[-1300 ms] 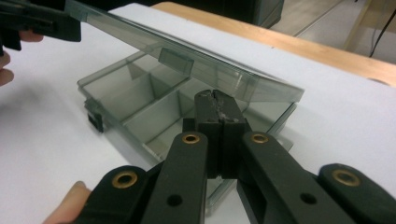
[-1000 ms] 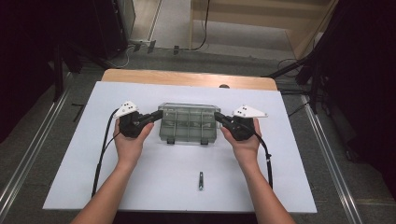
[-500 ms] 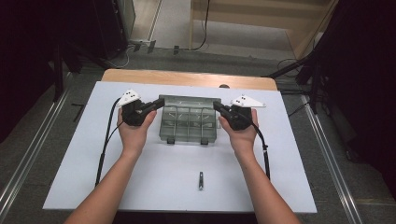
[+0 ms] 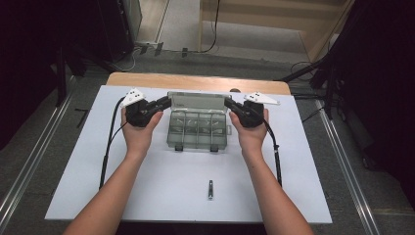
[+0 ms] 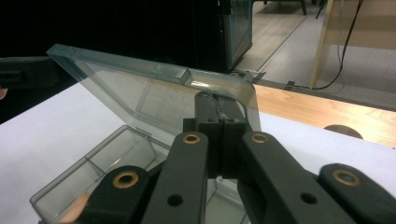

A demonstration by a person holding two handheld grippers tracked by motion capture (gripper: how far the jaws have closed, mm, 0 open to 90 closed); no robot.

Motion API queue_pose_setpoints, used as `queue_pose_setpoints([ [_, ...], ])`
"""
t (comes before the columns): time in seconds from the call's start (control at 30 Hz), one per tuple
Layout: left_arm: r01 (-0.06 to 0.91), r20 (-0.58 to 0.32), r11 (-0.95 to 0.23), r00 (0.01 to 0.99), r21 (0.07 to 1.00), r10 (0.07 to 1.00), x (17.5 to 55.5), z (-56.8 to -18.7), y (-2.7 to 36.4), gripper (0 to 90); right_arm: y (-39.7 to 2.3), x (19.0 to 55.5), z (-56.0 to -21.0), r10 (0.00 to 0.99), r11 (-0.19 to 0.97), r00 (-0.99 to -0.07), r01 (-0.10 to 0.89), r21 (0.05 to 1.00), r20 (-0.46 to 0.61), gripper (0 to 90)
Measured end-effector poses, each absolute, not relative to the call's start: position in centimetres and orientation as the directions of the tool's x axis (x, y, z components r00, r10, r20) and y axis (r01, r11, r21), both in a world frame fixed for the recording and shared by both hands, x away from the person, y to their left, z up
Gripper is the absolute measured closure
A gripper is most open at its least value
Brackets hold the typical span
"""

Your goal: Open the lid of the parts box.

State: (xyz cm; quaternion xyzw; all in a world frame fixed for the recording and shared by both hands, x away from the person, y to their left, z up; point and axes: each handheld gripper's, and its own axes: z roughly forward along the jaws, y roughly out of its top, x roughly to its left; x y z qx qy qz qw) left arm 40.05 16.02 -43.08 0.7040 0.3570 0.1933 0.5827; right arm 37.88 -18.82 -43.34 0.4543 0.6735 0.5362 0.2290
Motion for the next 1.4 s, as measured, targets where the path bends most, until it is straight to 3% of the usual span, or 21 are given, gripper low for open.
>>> queue_pose_setpoints([
  [0.17,0.306,-0.192,-0.015,0.636,0.952,0.748,41.3,-43.5,16.9,39.4,-18.6,38.3,-43.2,0.865,0.041,-0.478,0.370,0.928,0.152,90.0],
  [0.27,0.372,-0.281,0.027,0.648,0.928,0.708,42.3,-43.9,17.2,12.1,-18.6,38.5,-43.2,0.863,0.037,-0.480,0.367,0.930,0.155,90.0],
  [0.43,0.410,-0.237,-0.069,0.648,0.910,0.723,43.6,-44.6,16.1,10.7,-18.8,39.0,-43.2,0.866,0.021,-0.469,0.376,0.926,0.171,90.0],
  [0.53,0.428,-0.204,-0.104,0.613,0.898,0.763,44.4,-45.4,15.5,18.6,-18.7,39.4,-43.1,0.872,0.015,-0.457,0.380,0.925,0.174,90.0],
  [0.7,0.416,-0.194,-0.095,0.600,0.904,0.776,44.9,-46.1,15.4,46.7,-18.6,39.9,-43.0,0.879,0.017,-0.446,0.381,0.925,0.168,90.0],
  [0.9,0.381,-0.169,-0.101,0.613,0.919,0.772,44.9,-46.0,15.3,68.9,-18.8,40.2,-43.1,0.876,0.035,-0.461,0.355,0.934,0.142,90.0],
  [1.07,0.382,-0.161,-0.114,0.616,0.917,0.771,45.0,-45.9,15.0,75.9,-19.0,40.1,-43.2,0.871,0.046,-0.471,0.359,0.932,0.139,90.0],
  [1.2,0.387,-0.169,-0.107,0.614,0.916,0.771,45.1,-45.7,14.8,78.6,-18.9,39.6,-43.0,0.822,0.066,-0.556,0.309,0.949,0.124,78.5],
  [1.4,0.401,-0.183,-0.096,0.602,0.911,0.777,45.3,-45.7,14.7,78.6,-19.0,38.9,-42.5,0.823,0.048,-0.560,0.238,0.970,0.096,54.5],
])
